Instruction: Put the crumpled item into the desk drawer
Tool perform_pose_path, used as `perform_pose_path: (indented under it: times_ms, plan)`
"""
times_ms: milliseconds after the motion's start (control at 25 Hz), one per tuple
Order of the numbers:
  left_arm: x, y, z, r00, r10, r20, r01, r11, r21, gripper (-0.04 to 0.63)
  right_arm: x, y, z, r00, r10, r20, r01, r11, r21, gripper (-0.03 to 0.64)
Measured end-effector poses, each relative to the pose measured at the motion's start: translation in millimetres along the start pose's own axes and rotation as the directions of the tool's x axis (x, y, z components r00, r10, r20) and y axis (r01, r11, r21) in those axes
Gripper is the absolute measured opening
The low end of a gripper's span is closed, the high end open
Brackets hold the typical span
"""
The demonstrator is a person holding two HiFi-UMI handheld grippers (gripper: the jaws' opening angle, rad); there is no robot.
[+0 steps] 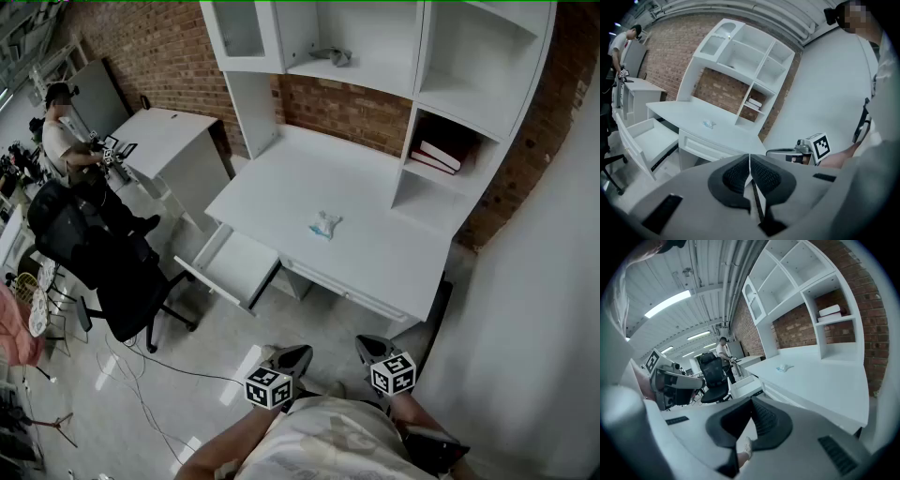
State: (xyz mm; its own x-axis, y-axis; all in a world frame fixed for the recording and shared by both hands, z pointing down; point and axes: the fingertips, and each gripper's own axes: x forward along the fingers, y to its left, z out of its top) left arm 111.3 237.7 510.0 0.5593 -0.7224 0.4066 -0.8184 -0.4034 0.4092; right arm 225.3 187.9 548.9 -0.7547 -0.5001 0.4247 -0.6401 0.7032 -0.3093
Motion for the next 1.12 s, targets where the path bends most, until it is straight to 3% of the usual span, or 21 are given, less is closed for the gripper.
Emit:
perform_pose_path:
  times_ms: [400, 1120]
  plan:
    - [-13, -5, -13, 1.0, 0.017, 0.003, -0.017, 1.0, -0.003, 0.026, -5, 10, -5, 1.0, 0.005, 0.0, -0.005, 1.0, -0.016, 0.023]
    - [-2, -8, -9, 1.0, 0.015, -0.006, -0.015, 1.0, 0.015, 0.026, -8, -10, -5, 1.0, -0.026, 0.013, 0.025, 0.999, 0.042, 0.023]
